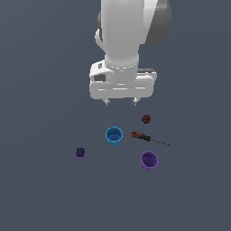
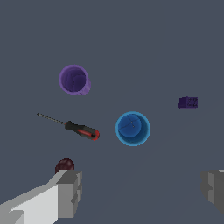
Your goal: Pick up a designated object from a clutter of objects.
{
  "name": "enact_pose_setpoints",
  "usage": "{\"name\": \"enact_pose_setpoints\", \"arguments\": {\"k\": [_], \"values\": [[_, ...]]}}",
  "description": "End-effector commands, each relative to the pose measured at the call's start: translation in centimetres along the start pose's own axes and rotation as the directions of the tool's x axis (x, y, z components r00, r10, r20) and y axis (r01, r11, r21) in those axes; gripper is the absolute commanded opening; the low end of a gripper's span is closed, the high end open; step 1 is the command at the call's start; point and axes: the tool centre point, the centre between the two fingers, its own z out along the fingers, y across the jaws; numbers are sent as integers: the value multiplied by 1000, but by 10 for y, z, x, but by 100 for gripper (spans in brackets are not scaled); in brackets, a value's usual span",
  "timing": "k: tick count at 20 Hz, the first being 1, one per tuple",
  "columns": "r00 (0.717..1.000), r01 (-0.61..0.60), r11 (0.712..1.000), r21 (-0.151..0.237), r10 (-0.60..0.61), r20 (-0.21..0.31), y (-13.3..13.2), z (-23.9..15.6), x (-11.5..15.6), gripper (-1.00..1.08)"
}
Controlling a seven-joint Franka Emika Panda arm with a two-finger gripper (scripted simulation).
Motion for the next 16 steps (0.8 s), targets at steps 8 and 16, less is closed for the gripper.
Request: {"name": "enact_pose_setpoints", "arguments": {"k": [8,16], "values": [[1000,-4,1000,2,4,-1,19,19,16,100],[1000,-13,1000,2,13,-4,65,65,45,100]]}}
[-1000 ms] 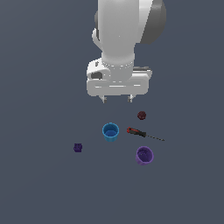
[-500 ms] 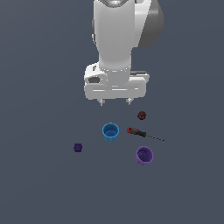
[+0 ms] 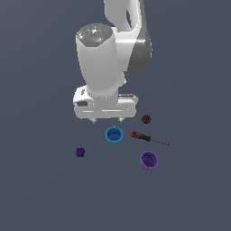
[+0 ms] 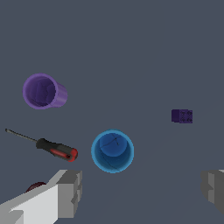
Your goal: Pick up a designated object from a clutter of objects.
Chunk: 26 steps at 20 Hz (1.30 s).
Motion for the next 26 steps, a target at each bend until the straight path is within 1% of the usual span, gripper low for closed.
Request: {"name": "enact_pose_setpoints", "arguments": {"k": [1,7,11,14,20,26], "values": [[1000,-4,1000,-1,4,-1,19,19,10,100],[1000,-12,1000,-9,12,-3,71,73,29,100],[1000,-15,1000,-16,15,-3,102,107,35,100],[1000,-17,1000,-21,17,-2,121,128,37,100],[1000,-18,999,-29,18,-1,146,156,37,100],[1000,-18,999,-32,18,-1,155,166,36,100]]}}
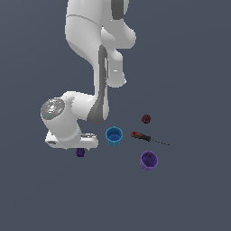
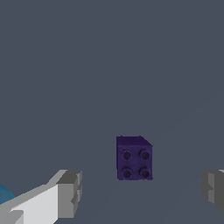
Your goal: Pick up a designated object from a clutter of objects.
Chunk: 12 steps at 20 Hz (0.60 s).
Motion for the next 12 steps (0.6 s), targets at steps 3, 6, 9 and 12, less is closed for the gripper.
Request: {"name": "enact_pose_setpoints", "arguments": {"k": [3,6,9,12], "values": [[1000,0,1000,0,0,0,0,1,0,100],[1000,0,1000,0,0,0,0,9,0,100],[1000,0,1000,0,0,-1,0,22,0,100],[1000,0,1000,0,0,-1,1,38,-1,100]]}}
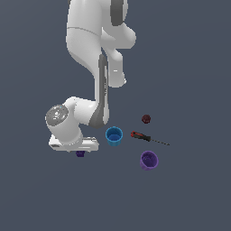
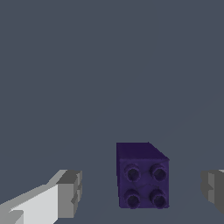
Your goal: Pick up a designated object from a clutter of objects.
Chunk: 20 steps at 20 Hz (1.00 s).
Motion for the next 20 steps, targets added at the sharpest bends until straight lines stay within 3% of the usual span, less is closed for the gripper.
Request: {"name": "enact_pose_setpoints", "arguments": {"k": [1,7,8,20], "values": [[1000,0,1000,0,0,0,0,12,0,100],[1000,0,1000,0,0,0,1,21,1,100],[1000,0,1000,0,0,0,1,21,1,-100],[1000,0,1000,0,0,0,0,20,0,-100]]}}
